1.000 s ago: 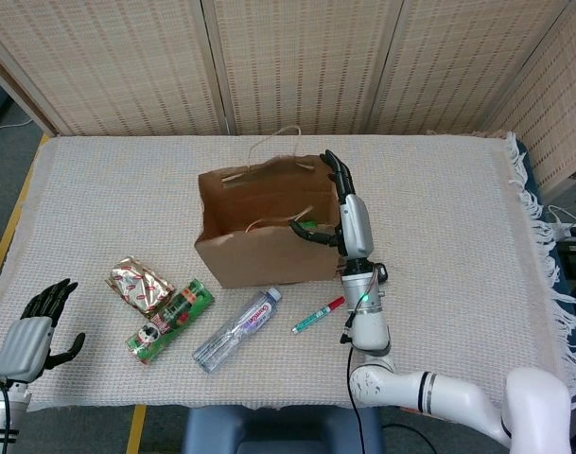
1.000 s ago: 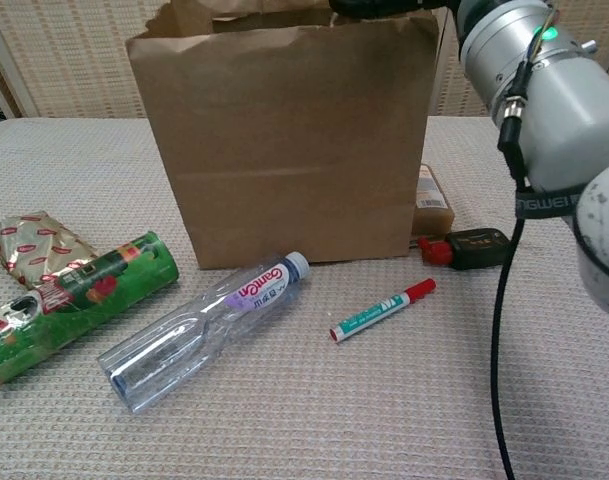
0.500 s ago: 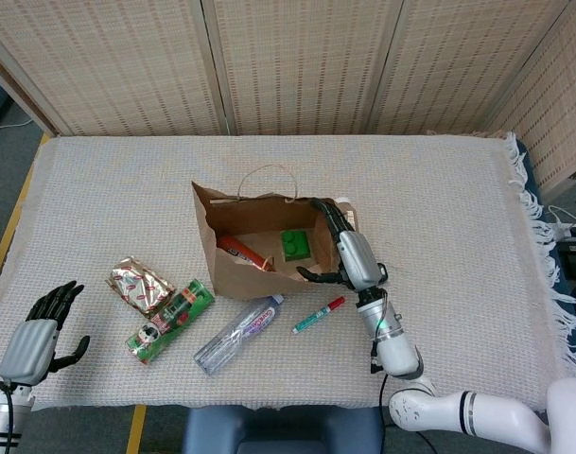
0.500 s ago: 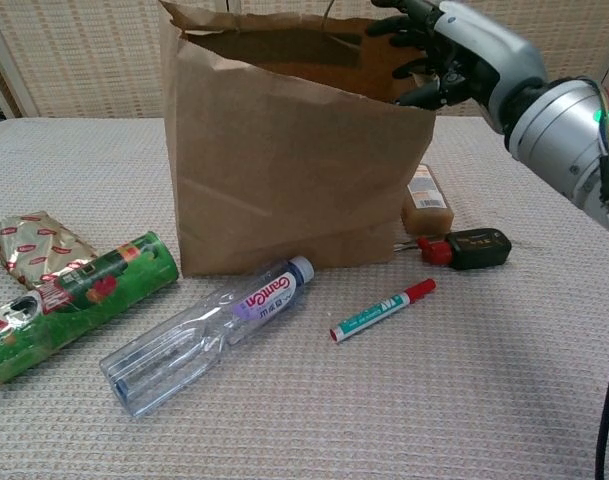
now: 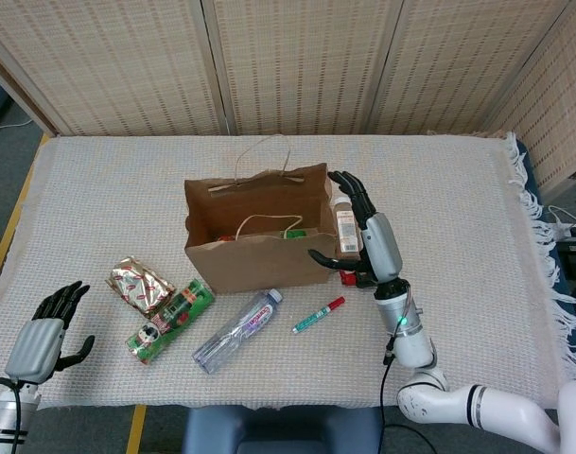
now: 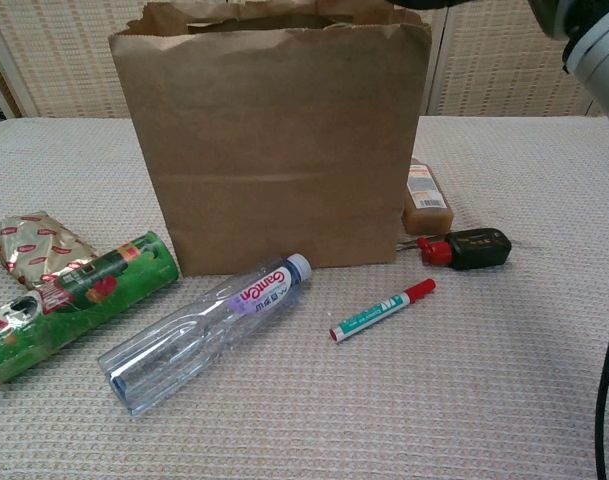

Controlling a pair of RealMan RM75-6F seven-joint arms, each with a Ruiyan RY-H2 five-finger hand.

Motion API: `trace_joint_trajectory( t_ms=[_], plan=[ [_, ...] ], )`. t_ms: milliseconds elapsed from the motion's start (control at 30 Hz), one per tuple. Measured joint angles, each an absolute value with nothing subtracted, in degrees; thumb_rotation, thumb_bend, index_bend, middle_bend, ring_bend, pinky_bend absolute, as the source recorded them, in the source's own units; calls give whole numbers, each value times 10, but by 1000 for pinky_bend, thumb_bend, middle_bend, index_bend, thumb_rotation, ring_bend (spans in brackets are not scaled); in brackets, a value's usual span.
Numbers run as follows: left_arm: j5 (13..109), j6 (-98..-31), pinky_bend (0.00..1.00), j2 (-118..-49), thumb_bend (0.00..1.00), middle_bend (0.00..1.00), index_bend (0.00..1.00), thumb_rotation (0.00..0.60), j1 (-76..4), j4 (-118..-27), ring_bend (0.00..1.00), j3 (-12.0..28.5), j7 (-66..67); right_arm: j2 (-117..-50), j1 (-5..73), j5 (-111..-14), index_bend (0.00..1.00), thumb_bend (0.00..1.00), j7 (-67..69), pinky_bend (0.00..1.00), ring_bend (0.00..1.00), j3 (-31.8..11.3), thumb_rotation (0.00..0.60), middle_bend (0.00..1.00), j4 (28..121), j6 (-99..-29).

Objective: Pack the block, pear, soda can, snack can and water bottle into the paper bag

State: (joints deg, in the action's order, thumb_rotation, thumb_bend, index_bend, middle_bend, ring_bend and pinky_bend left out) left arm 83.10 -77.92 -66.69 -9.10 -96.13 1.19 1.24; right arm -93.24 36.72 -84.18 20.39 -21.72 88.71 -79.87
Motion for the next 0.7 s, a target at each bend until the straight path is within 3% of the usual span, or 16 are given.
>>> trace_joint_trajectory(
  t_ms=[233, 500, 700],
  plan=[
    [830, -778, 89, -669, 378, 0, 46, 600, -91, -960, 0, 11, 20, -886, 334, -941, 0, 34, 284, 161, 0, -150, 600, 80, 902, -844],
    [832, -778, 89, -669, 377, 0, 46, 600, -91, -962, 0, 10, 22, -807, 274, -1024, 0, 34, 265, 152, 0, -23, 600, 81, 926, -867],
    [833, -779, 90, -668, 378, 0, 46, 600, -91, -962, 0, 9, 21, -791, 246, -1009, 0, 34, 174, 129, 0, 5, 600, 81, 958, -844]
  ],
)
